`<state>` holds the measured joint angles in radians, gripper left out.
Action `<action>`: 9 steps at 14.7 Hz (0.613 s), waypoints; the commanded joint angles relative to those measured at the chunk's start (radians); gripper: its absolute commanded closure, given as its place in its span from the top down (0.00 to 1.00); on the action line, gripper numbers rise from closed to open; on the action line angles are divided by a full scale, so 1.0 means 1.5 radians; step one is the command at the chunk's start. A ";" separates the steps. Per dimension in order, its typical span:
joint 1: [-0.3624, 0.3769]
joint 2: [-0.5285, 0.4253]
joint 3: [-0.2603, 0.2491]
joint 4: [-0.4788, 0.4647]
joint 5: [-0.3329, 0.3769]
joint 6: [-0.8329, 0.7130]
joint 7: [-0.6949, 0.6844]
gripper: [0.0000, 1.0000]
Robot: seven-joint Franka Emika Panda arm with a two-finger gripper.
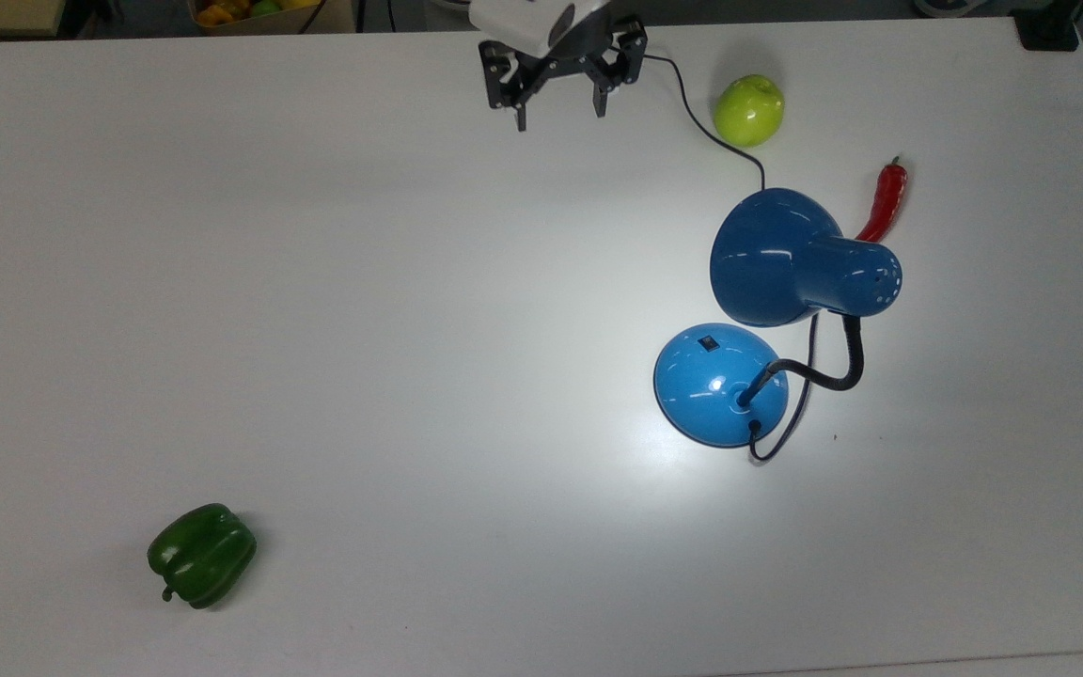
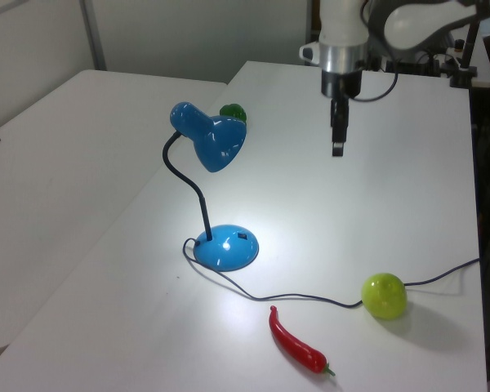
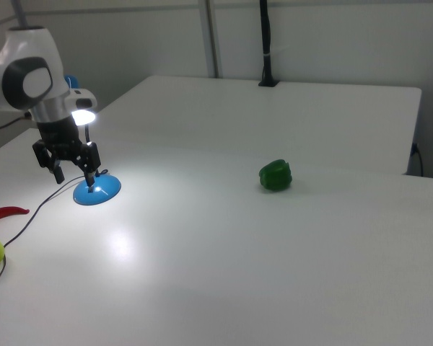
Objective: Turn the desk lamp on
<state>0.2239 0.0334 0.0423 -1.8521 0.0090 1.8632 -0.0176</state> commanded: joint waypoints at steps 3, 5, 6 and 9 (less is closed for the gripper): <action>0.002 -0.043 -0.068 0.070 0.002 -0.129 0.017 1.00; 0.002 -0.044 -0.084 0.089 0.003 -0.147 0.019 1.00; 0.001 -0.047 -0.090 0.098 0.002 -0.156 0.019 1.00; -0.034 -0.049 -0.092 0.123 0.006 -0.156 0.019 1.00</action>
<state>0.2107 -0.0387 -0.0912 -1.7084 0.0092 1.6567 -0.0111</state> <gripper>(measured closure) 0.000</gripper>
